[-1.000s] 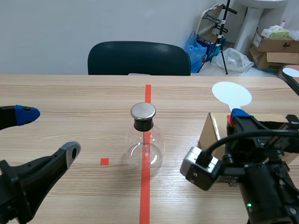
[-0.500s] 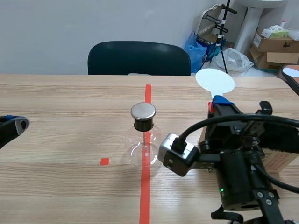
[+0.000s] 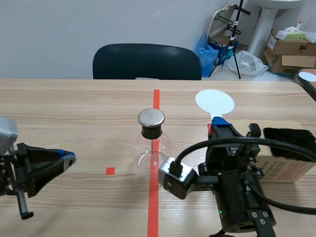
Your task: Do the electroscope experiment
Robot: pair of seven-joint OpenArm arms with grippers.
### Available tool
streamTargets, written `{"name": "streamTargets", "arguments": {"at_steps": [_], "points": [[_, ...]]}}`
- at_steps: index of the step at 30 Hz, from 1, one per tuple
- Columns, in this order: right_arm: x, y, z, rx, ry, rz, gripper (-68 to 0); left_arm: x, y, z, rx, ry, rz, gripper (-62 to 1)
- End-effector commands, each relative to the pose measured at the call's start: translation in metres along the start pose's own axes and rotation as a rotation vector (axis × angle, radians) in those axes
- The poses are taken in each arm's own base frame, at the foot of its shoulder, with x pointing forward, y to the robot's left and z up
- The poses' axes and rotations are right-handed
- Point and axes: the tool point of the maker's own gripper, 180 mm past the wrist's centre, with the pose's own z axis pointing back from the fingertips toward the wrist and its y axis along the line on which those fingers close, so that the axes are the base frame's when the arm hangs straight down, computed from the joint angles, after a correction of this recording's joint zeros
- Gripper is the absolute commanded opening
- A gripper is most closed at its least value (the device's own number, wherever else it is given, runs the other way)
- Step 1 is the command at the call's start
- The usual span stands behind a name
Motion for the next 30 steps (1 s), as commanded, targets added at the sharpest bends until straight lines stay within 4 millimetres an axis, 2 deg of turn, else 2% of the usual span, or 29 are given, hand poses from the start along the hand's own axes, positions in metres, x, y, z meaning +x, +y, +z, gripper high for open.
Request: {"name": "streamTargets", "arguments": {"at_steps": [1,11,18,24,30], "points": [[-0.005,-0.008,-0.010,-0.024,0.005,0.010,-66.7,0.013,-0.002,-0.009,-0.016,-0.046,-0.015,-56.7],[0.001,-0.006,-0.020,-0.004,-0.030,0.018,-66.7,0.014,-0.025,-0.041,-0.081,-0.073,-0.004,-56.7],[0.004,-0.004,-0.019,0.004,-0.065,0.035,-66.7,0.018,-0.033,-0.056,-0.102,-0.085,-0.023,-56.7],[0.004,-0.005,-0.019,-0.001,-0.068,0.043,-66.7,0.014,-0.028,-0.073,-0.092,-0.032,-0.031,-56.7],[0.005,-0.006,-0.019,-0.005,-0.072,0.049,-66.7,0.004,-0.013,-0.080,-0.054,-0.024,0.010,-56.7]]}}
